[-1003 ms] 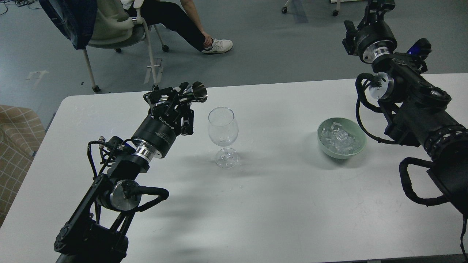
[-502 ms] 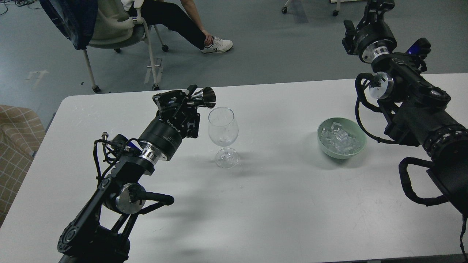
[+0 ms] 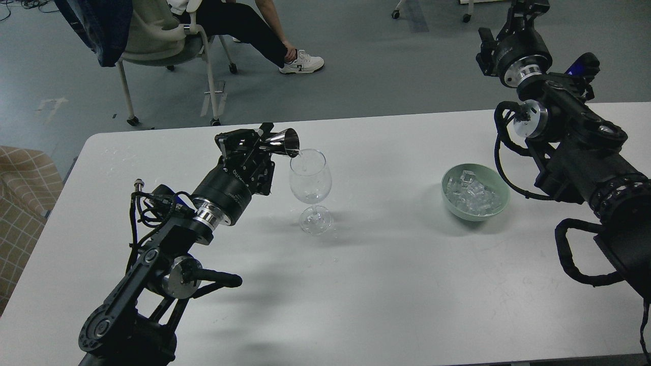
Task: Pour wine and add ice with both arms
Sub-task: 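Tilt the jigger over the wine glass rim with the left gripper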
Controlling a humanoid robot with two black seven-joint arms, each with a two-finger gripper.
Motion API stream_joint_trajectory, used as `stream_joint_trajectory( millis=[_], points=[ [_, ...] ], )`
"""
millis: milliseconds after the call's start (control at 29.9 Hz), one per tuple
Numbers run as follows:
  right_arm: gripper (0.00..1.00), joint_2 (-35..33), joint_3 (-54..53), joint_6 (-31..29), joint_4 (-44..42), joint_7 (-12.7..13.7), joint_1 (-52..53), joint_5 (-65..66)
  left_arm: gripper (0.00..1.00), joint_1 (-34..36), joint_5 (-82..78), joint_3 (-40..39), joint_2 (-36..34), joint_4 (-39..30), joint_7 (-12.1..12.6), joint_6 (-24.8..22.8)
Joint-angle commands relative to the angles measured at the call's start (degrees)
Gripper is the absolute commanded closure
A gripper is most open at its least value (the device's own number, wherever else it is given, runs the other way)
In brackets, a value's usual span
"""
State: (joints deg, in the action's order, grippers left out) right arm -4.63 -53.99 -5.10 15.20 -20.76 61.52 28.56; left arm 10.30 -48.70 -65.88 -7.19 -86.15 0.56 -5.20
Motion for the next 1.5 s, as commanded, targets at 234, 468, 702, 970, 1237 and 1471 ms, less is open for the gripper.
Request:
stream_joint_trajectory(
  millis=[234,468,702,970,1237,1471],
  points=[
    [0.0,0.0,0.0,0.0,0.0,-0.1,0.0,0.0,0.89,1.4,-1.0,1.7,-0.7,0.0,0.5,0.2],
    [0.0,0.0,0.0,0.0,0.0,-0.1,0.0,-0.1,0.89,2.2,-2.6,1.9,-2.2,0.0,0.7,0.2],
    [0.0,0.0,0.0,0.0,0.0,-0.1,0.0,-0.1,0.89,2.2,-6.0,1.9,-2.2,-0.1,0.7,0.1],
    [0.0,0.0,0.0,0.0,0.0,-0.1,-0.1,-0.1,0.89,3.7,-7.5,3.9,-3.3,0.0,1.5,0.1],
    [0.0,0.0,-0.1,0.0,0.0,-0.1,0.0,-0.1,0.89,6.5,-7.5,5.5,-7.7,-0.1,2.0,0.0],
    [0.0,0.0,-0.1,0.0,0.0,-0.1,0.0,-0.1,0.89,7.5,-8.8,5.5,-9.1,-0.5,2.1,-0.2]
  ],
)
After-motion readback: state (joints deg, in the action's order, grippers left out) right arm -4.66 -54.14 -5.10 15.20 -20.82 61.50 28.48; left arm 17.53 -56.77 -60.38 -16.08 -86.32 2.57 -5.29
